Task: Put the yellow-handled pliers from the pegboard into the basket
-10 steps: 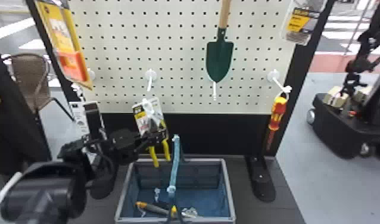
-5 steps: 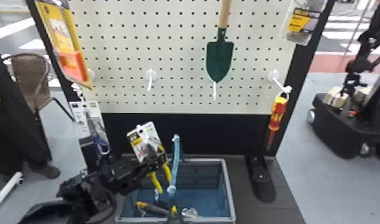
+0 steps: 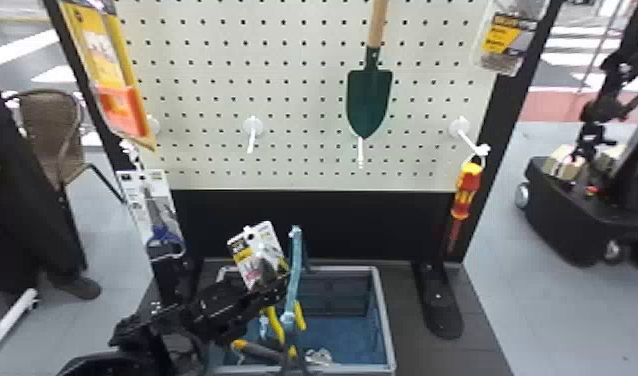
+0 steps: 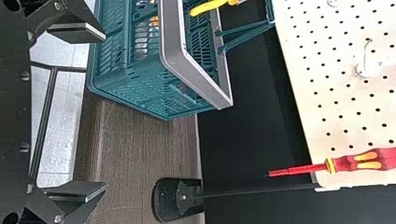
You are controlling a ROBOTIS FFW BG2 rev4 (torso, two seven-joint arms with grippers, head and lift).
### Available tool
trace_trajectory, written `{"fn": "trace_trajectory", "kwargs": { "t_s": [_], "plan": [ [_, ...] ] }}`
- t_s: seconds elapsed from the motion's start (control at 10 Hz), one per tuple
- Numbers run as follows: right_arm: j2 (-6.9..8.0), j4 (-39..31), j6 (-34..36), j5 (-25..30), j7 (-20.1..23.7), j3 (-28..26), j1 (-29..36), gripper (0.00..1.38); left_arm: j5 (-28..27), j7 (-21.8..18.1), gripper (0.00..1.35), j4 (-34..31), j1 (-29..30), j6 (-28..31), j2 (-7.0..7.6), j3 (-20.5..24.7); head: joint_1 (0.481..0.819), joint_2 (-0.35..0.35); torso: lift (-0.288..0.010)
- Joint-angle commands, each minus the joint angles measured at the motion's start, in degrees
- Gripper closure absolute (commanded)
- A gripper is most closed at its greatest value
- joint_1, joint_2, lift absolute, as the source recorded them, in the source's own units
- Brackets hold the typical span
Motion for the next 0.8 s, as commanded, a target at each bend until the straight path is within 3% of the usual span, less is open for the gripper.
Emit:
{"fn": "trace_trajectory", "kwargs": {
  "t_s": [0.0, 0.1, 0.2, 0.4, 0.7],
  "plan": [
    [0.05, 0.0, 0.0, 0.0, 0.0, 0.0, 0.0, 0.18, 0.0, 0.0, 0.82, 0.0, -0.2, 0.2, -0.01, 0.2, 0.549, 0.000, -0.100],
    [0.05, 0.0, 0.0, 0.0, 0.0, 0.0, 0.0, 0.17, -0.1, 0.2, 0.32, 0.0, -0.2, 0.3, 0.08, 0.7, 0.549, 0.000, -0.100],
    [0.05, 0.0, 0.0, 0.0, 0.0, 0.0, 0.0, 0.18, -0.1, 0.4, 0.06, -0.4, 0.0, 0.1, 0.08, 1.3, 0.549, 0.000, -0.100],
    [0.05, 0.0, 0.0, 0.0, 0.0, 0.0, 0.0, 0.18, -0.1, 0.8, 0.18, -1.1, 0.0, 0.1, 0.08, 1.8, 0.549, 0.000, -0.100],
    [0.05, 0.1, 0.0, 0.0, 0.0, 0.0, 0.0, 0.18, -0.1, 0.9, 0.19, -1.1, 0.2, 0.2, 0.08, 1.8, 0.549, 0.000, -0.100]
  ]
}}
